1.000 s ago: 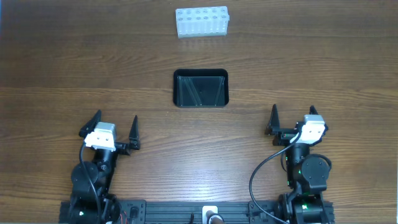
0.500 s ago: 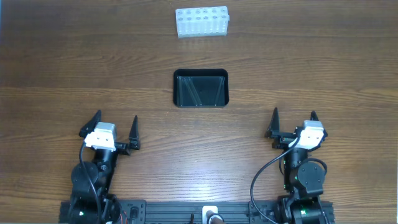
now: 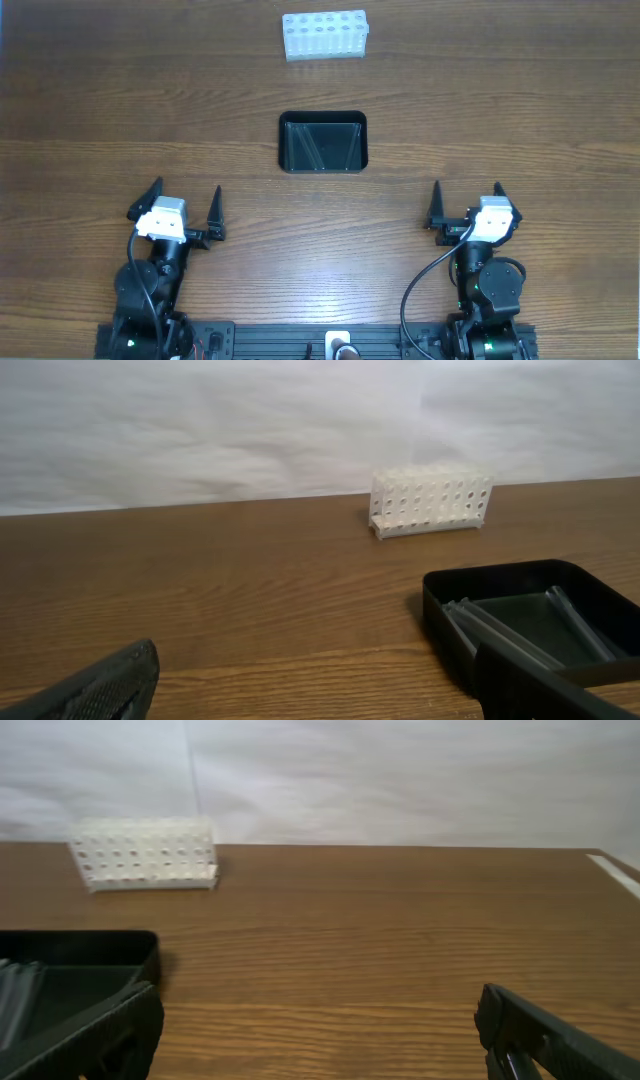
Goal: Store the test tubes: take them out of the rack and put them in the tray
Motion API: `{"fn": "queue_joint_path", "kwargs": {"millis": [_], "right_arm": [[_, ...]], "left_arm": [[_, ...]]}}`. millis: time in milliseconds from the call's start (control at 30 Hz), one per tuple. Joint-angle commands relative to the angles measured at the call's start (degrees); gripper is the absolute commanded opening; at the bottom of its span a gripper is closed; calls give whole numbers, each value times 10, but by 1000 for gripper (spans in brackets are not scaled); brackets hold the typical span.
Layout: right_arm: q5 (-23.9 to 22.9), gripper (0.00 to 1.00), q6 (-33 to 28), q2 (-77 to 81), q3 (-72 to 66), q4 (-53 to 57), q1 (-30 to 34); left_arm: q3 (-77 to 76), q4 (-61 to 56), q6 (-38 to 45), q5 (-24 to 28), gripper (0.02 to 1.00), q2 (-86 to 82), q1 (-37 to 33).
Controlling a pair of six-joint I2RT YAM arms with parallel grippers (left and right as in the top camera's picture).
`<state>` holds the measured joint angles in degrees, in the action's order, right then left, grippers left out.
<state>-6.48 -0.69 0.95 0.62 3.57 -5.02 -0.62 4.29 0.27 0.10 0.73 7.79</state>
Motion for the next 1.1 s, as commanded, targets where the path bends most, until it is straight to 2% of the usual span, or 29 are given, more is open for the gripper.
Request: {"fn": "queue_joint_path", "kwargs": {"millis": [33, 1100], "right_arm": [[35, 991, 9, -1, -3, 5, 3], [34, 991, 9, 8, -3, 5, 3]], "left_arm": [[3, 1, 6, 8, 1000, -5, -3], [3, 1, 6, 8, 1000, -4, -3]]}}
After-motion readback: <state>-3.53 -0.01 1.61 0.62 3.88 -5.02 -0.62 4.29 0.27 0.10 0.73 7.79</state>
